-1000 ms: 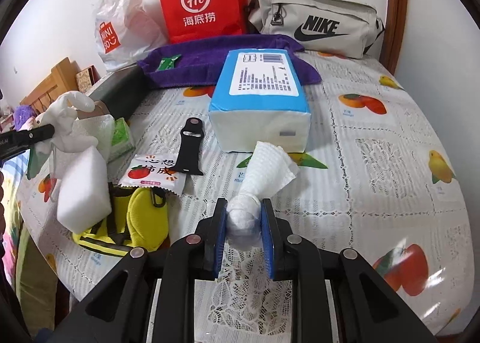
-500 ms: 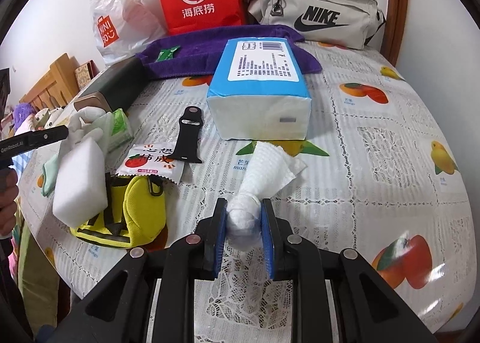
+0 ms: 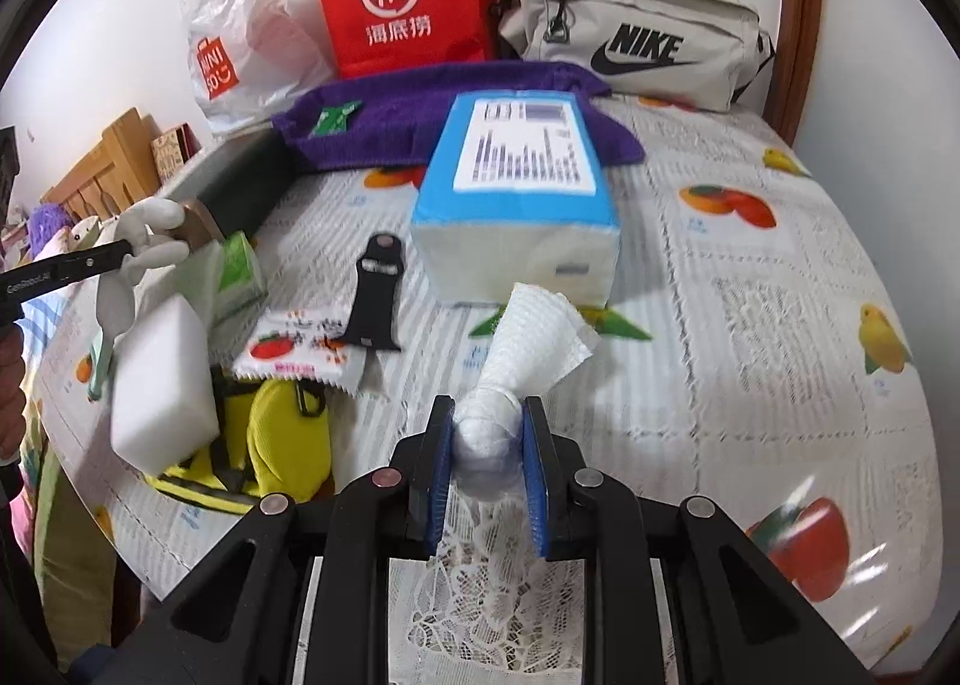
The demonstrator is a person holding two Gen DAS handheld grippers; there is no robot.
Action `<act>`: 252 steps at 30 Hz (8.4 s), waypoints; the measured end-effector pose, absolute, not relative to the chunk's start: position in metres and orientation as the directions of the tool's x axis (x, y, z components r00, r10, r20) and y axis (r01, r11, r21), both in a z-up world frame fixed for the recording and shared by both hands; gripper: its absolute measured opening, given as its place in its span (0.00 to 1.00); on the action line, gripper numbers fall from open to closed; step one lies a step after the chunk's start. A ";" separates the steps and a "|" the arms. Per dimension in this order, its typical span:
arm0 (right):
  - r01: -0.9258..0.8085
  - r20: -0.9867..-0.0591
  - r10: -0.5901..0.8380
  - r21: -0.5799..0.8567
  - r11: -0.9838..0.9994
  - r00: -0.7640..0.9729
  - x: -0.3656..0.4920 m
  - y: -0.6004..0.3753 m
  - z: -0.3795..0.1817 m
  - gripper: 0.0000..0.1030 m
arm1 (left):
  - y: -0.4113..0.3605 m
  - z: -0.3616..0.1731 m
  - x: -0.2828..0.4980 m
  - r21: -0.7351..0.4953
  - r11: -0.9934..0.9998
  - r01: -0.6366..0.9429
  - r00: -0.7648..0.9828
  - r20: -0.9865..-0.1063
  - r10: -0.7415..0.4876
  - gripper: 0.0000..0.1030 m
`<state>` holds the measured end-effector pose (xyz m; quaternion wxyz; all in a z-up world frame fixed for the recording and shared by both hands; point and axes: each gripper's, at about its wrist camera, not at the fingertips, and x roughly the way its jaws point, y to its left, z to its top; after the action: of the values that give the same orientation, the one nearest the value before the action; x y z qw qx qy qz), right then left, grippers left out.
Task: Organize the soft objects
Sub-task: 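Lift the white sock with the left gripper while the right carries its sock toward the towel, then carry the held socks over the purple towel with both grippers, then open both grippers to drop the socks onto the purple towel, then move both grippers back toward the remaining pile of items, then grasp the black watch strap with the right gripper while the left grasps the white mesh bag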
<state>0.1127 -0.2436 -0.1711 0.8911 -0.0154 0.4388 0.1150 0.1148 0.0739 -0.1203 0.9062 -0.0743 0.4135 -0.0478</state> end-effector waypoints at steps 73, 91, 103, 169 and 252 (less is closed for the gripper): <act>-0.370 -0.727 0.374 0.177 0.912 0.576 0.399 -0.190 -0.096 0.21 | 0.040 -0.068 0.386 -0.303 0.950 0.069 0.676 -0.686 -0.268 0.11; -0.348 -0.839 0.323 0.173 0.921 0.438 0.424 -0.191 -0.152 0.22 | 0.032 -0.126 0.411 -0.279 0.959 0.045 0.558 -0.790 -0.255 0.11; -0.333 -0.868 0.266 0.126 0.935 0.420 0.428 -0.186 -0.173 0.22 | 0.032 -0.140 0.418 -0.287 0.957 0.033 0.510 -0.819 -0.263 0.11; -0.258 -0.737 0.294 0.166 0.952 0.609 0.188 -0.214 -0.095 0.58 | 0.033 -0.045 0.207 -0.204 0.977 0.066 0.666 -0.720 -0.196 0.45; -0.216 -0.790 0.184 0.067 0.974 0.585 0.113 -0.237 -0.198 0.42 | 0.045 -0.180 0.132 -0.254 0.963 0.096 0.565 -0.782 -0.262 0.33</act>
<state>0.1134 -0.2374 -0.1983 0.8901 -0.0179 0.4414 0.1123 0.1318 0.0453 -0.1796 0.8798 -0.0915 0.4552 -0.1018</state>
